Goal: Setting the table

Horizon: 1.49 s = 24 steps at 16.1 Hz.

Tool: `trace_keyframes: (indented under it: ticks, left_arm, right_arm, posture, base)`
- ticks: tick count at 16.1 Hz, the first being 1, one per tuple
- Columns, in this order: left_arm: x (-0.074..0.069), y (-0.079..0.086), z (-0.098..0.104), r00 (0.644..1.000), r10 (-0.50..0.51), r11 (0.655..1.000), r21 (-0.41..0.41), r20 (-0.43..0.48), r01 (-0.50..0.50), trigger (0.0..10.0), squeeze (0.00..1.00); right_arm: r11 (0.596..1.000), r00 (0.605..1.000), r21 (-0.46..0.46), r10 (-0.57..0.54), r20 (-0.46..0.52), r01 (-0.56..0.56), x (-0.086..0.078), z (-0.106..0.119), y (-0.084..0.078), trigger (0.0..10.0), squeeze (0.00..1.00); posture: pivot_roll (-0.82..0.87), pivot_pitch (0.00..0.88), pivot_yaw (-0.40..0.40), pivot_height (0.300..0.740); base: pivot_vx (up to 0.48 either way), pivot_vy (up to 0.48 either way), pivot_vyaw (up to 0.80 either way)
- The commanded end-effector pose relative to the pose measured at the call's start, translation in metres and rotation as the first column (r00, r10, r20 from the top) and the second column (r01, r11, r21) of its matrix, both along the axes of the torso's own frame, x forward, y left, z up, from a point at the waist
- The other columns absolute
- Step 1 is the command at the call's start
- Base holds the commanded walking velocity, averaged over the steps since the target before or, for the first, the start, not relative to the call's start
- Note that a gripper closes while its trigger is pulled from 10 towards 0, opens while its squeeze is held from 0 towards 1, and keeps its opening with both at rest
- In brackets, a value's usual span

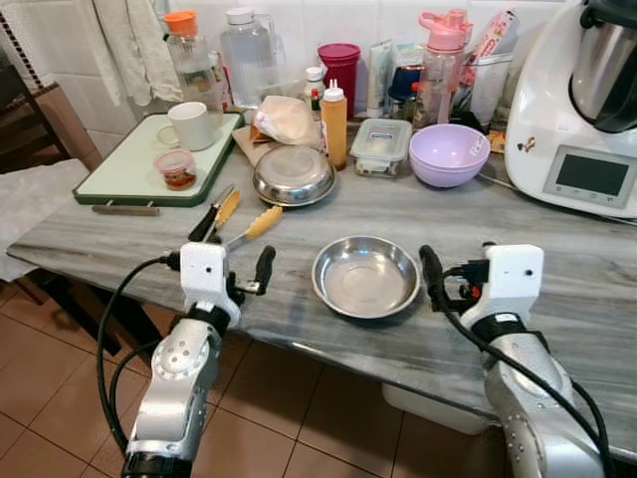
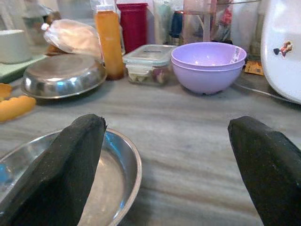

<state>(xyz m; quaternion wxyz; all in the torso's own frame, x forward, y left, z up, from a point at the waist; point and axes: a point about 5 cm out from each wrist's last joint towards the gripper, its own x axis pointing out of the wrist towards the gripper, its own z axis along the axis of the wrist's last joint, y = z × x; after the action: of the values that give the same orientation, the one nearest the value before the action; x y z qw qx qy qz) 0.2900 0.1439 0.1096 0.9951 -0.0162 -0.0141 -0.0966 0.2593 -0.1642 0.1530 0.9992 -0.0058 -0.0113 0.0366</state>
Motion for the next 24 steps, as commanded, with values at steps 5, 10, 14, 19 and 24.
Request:
trace_keyframes:
  ticks: [5,10,14,19,24]
  left_arm:
    - [0.002,0.010,-0.002,0.995,0.094,0.996,0.007,-0.023,-0.094,10.0,0.00]
    - [0.000,0.011,-0.007,0.994,0.099,0.995,0.021,-0.037,-0.098,10.0,0.00]
    - [0.001,0.010,-0.006,0.996,0.082,0.996,0.026,-0.039,-0.081,10.0,0.00]
    - [0.004,0.016,-0.002,0.995,0.085,0.995,0.051,-0.043,-0.083,10.0,0.00]
    - [0.005,0.015,0.000,0.996,0.064,0.997,0.050,-0.057,-0.061,10.0,0.00]
  right_arm:
    - [1.000,1.000,0.025,-0.007,0.023,0.006,0.002,0.005,-0.003,10.0,0.00]
    - [1.000,1.000,0.015,-0.006,0.013,0.006,0.003,0.003,-0.004,10.0,0.00]
    - [1.000,0.999,0.029,-0.001,0.047,-0.001,0.002,0.009,-0.002,10.0,0.00]
    - [1.000,0.999,0.025,-0.017,0.034,0.016,-0.004,0.004,-0.008,10.0,0.00]
    - [1.000,0.999,0.026,-0.006,0.042,0.005,-0.003,0.005,-0.005,10.0,0.00]
  posture:
    - [-0.10,0.000,0.066,0.740]
    - [-0.10,0.000,0.066,0.740]
    - [-0.11,0.000,0.065,0.740]
    - [-0.10,0.000,0.069,0.740]
    - [-0.10,0.000,0.071,0.740]
  base:
    - [0.000,0.000,-0.29]
    - [0.000,0.000,-0.76]
    - [0.000,0.000,-0.76]
    - [0.000,0.000,0.00]
    - [-0.217,0.000,0.00]
